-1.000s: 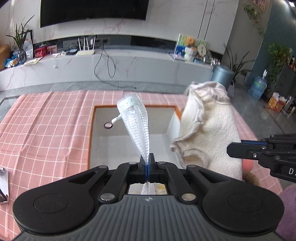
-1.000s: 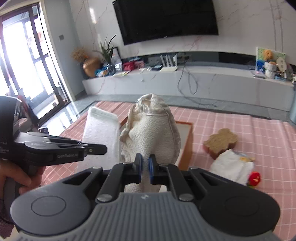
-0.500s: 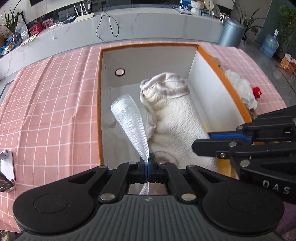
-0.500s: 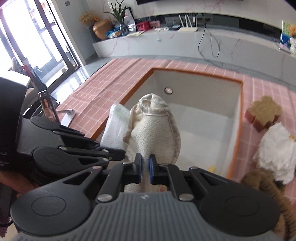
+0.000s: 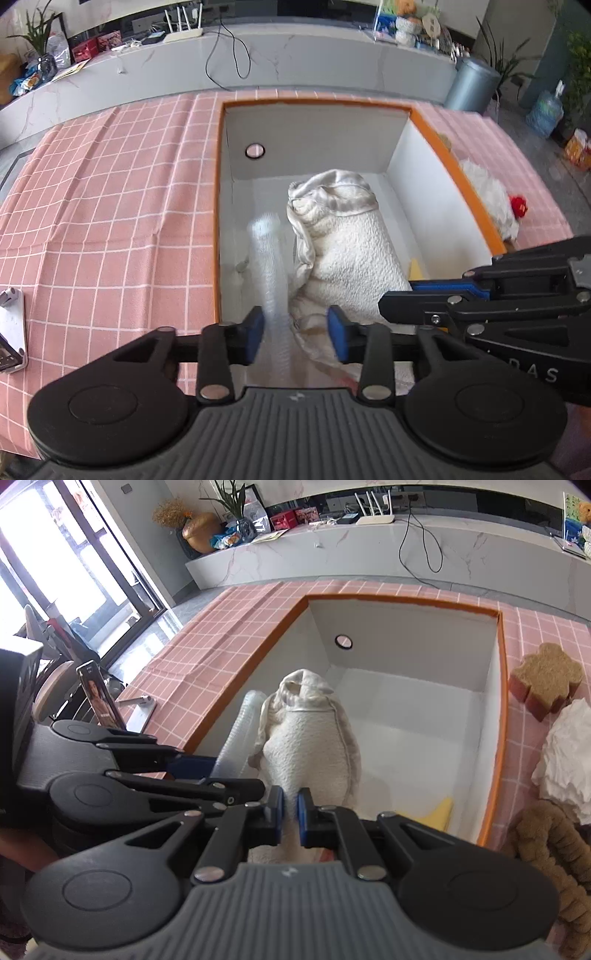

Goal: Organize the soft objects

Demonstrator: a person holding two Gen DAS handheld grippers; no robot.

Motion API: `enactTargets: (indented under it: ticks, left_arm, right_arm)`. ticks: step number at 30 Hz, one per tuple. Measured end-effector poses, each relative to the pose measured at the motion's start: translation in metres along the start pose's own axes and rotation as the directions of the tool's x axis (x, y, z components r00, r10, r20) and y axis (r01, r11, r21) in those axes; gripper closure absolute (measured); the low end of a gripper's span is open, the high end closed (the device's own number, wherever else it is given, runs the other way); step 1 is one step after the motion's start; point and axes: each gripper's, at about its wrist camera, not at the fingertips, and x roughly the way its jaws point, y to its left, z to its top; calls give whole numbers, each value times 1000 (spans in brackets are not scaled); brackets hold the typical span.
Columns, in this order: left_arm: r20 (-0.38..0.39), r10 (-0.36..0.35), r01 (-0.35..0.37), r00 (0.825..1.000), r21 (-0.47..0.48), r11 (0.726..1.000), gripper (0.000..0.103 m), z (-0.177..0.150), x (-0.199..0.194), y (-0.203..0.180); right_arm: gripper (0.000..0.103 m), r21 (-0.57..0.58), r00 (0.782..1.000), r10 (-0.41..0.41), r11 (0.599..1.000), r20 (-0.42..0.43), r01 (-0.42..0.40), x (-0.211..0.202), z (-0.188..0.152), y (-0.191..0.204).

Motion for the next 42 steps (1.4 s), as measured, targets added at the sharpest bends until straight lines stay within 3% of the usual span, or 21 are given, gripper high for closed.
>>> enactTargets:
  ticks: [4, 13, 22, 25, 27, 29, 35, 42]
  left_arm:
    - [65, -11, 16, 998, -70, 997, 45, 8, -10, 9]
    - [213, 43, 2, 976, -209, 978, 44, 25, -17, 25]
    - [200, 30, 14, 979, -212, 977, 44, 29, -5, 31]
    - [201, 34, 8, 979, -204, 979, 44, 29, -3, 31]
    - [200, 36, 6, 979, -203, 979, 44, 28, -3, 30]
    - [201, 38, 4, 979, -205, 979, 44, 28, -3, 29]
    - [212, 39, 5, 977, -204, 979, 44, 27, -8, 24]
    - [279, 14, 34, 960, -166, 986, 45, 24, -31, -5]
  right_arm:
    - [97, -8, 999, -26, 1000, 36, 26, -6, 11, -2]
    - [97, 22, 996, -82, 996, 35, 81, 24, 37, -14]
    - [95, 19, 996, -77, 997, -39, 78, 76, 38, -13]
    - [83, -4, 993, -104, 995, -60, 104, 85, 37, -10]
    - [70, -17, 991, -116, 993, -64, 115, 85, 38, -8]
    - [64, -22, 991, -120, 993, -55, 119, 82, 37, -8]
    - [59, -55, 985, -174, 983, 2, 173, 55, 34, -9]
    - [49, -82, 968, -218, 970, 125, 229, -1, 24, -11]
